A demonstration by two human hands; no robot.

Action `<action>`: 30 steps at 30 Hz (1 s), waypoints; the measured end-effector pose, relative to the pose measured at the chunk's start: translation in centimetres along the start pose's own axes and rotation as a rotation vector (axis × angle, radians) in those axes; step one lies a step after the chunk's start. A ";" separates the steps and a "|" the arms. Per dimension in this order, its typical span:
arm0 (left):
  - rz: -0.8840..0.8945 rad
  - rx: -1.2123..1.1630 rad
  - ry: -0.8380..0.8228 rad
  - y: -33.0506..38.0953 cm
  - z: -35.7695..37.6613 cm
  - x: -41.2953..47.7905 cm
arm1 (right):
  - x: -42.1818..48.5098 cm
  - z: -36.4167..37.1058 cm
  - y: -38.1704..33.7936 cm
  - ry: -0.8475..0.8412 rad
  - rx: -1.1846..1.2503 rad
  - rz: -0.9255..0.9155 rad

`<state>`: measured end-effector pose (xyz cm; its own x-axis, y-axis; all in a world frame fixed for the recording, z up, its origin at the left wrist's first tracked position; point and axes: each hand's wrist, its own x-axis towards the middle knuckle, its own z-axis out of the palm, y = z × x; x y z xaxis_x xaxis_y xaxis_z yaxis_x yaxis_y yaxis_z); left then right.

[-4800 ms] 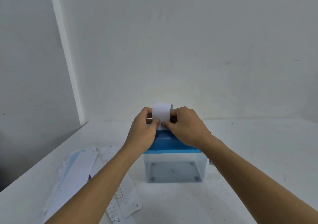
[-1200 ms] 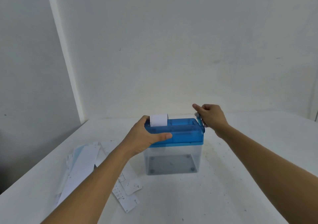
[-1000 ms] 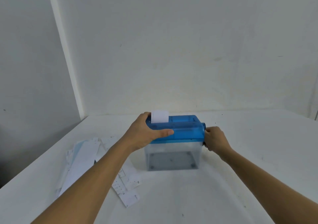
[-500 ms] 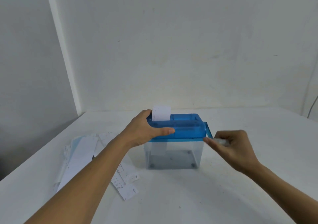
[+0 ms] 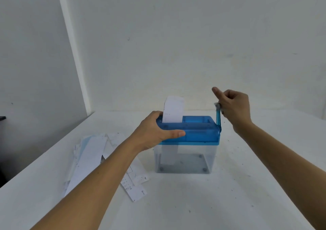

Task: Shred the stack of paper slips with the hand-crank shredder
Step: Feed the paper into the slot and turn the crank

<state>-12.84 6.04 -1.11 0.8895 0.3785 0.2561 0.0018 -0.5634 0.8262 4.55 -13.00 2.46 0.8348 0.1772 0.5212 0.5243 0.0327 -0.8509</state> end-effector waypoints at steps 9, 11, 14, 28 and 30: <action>0.014 0.053 0.032 -0.4 0.2 0.0 | -5.0 1.1 7.6 -0.137 -0.231 0.236; 0.013 0.060 0.054 -0.5 0.4 0.1 | -6.5 0.4 7.2 -0.153 -0.278 0.227; 0.011 0.067 0.071 -0.5 0.5 0.0 | -8.8 -0.9 6.2 -0.223 -0.348 0.193; 0.002 0.064 -0.030 0.7 -0.1 -0.2 | -7.2 -7.5 -3.0 -0.598 -0.383 -0.098; -0.003 0.060 -0.038 0.7 -0.2 -0.1 | -5.6 -6.7 -3.5 -0.511 -0.375 -0.137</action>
<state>-13.00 5.74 -0.46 0.9061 0.3527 0.2338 0.0308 -0.6060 0.7949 -0.80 -20.66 2.97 0.6196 0.6446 0.4479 0.7208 -0.2413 -0.6498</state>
